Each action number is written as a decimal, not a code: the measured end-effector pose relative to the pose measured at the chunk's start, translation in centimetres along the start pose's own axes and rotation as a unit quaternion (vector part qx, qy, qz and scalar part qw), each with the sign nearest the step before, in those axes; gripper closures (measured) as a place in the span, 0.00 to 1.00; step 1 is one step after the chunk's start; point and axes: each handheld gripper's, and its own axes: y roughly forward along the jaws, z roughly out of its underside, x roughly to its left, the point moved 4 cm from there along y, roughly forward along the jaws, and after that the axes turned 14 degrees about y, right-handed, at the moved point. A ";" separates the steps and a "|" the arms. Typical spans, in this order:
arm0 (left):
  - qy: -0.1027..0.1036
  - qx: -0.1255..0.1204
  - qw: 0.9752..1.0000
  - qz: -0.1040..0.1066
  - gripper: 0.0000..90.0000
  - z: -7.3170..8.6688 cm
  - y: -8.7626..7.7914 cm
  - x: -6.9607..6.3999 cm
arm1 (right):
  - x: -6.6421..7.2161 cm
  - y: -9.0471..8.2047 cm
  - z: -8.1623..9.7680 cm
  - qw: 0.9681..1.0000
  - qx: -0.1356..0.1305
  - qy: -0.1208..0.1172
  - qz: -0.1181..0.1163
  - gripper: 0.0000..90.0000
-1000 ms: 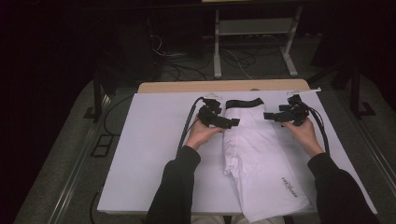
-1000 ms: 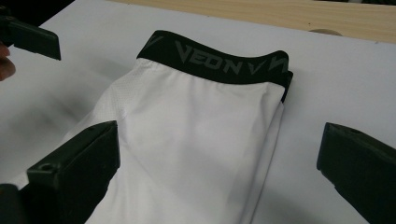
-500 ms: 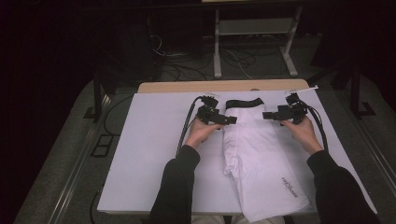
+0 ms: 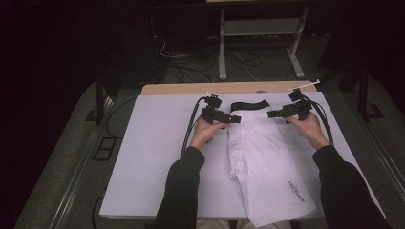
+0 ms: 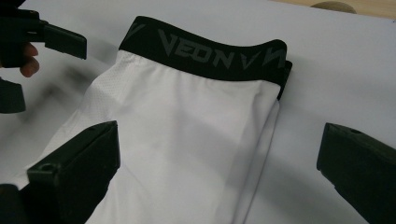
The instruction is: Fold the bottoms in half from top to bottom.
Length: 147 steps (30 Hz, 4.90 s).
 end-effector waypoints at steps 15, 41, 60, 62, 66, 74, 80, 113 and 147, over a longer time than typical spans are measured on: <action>-0.018 0.015 1.000 0.009 0.00 0.2 1.3 0.8 | -0.9 1.6 0.1 0.999 0.036 0.016 0.008 0.05; -0.036 0.024 0.999 0.031 0.35 0.8 2.3 0.9 | -2.0 2.8 0.9 0.995 0.073 0.069 -0.020 0.52; -0.066 0.032 0.997 -0.023 0.96 0.9 3.2 0.9 | -2.0 2.6 2.0 0.997 0.007 0.071 0.043 0.98; -0.068 0.031 0.997 -0.023 0.97 0.9 3.2 0.9 | -1.9 2.2 2.0 0.997 -0.001 0.072 0.033 0.98; -0.077 0.027 0.996 -0.022 0.97 0.8 3.0 0.9 | -1.8 1.6 1.9 0.997 -0.014 0.074 0.018 0.98; -0.072 0.018 0.997 -0.026 0.97 0.0 2.1 0.0 | -1.1 0.3 1.7 0.997 -0.023 0.068 0.003 0.98; -0.067 0.019 0.997 -0.026 0.97 -0.4 1.1 -0.8 | -0.3 -1.0 1.7 0.998 -0.033 0.059 -0.004 0.98; -0.052 0.009 0.998 -0.016 0.97 -3.3 -2.4 -5.6 | 0.7 -4.3 2.6 0.997 -0.049 0.050 -0.029 0.98; -0.018 0.000 0.999 0.043 0.97 -2.4 -4.6 -11.7 | 1.1 -6.5 6.6 0.997 -0.041 0.042 -0.056 0.98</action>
